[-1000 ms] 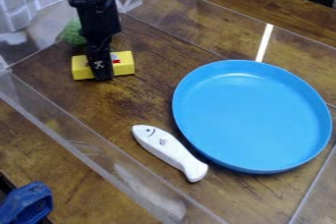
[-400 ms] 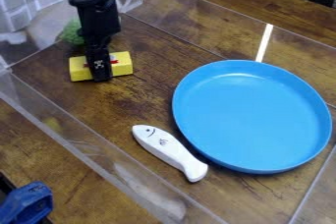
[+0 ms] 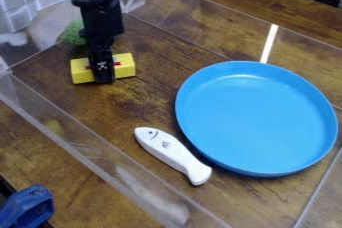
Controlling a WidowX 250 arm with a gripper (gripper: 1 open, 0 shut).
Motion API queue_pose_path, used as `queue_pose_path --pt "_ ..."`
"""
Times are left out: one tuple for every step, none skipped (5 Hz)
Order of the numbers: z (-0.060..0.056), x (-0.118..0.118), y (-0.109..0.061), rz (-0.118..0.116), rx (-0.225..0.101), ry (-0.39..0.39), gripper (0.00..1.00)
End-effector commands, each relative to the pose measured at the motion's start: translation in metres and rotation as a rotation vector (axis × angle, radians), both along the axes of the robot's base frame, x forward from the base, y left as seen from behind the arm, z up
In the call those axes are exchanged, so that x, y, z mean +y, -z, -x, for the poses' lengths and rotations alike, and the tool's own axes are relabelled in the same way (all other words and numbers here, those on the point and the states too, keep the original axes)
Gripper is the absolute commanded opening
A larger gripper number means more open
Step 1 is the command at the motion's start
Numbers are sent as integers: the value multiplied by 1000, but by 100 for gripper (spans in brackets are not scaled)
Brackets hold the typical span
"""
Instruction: Put the yellow brick in the blue tray
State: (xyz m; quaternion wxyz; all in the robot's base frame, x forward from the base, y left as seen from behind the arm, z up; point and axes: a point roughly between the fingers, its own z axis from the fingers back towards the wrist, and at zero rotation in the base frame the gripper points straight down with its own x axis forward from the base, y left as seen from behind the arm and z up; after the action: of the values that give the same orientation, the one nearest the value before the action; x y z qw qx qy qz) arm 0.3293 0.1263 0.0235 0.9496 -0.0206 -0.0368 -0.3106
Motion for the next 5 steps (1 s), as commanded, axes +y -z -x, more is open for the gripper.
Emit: queue_pose_path --pt "-12 -1 -12 -22 -51 16 0" --pt "-14 -1 -10 -23 -56 17 0" --pt "-16 -2 -9 -26 -58 16 0" --pt "-19 -3 -11 -33 -60 14 0" --pt "-21 -5 -17 -43 -60 10 0"
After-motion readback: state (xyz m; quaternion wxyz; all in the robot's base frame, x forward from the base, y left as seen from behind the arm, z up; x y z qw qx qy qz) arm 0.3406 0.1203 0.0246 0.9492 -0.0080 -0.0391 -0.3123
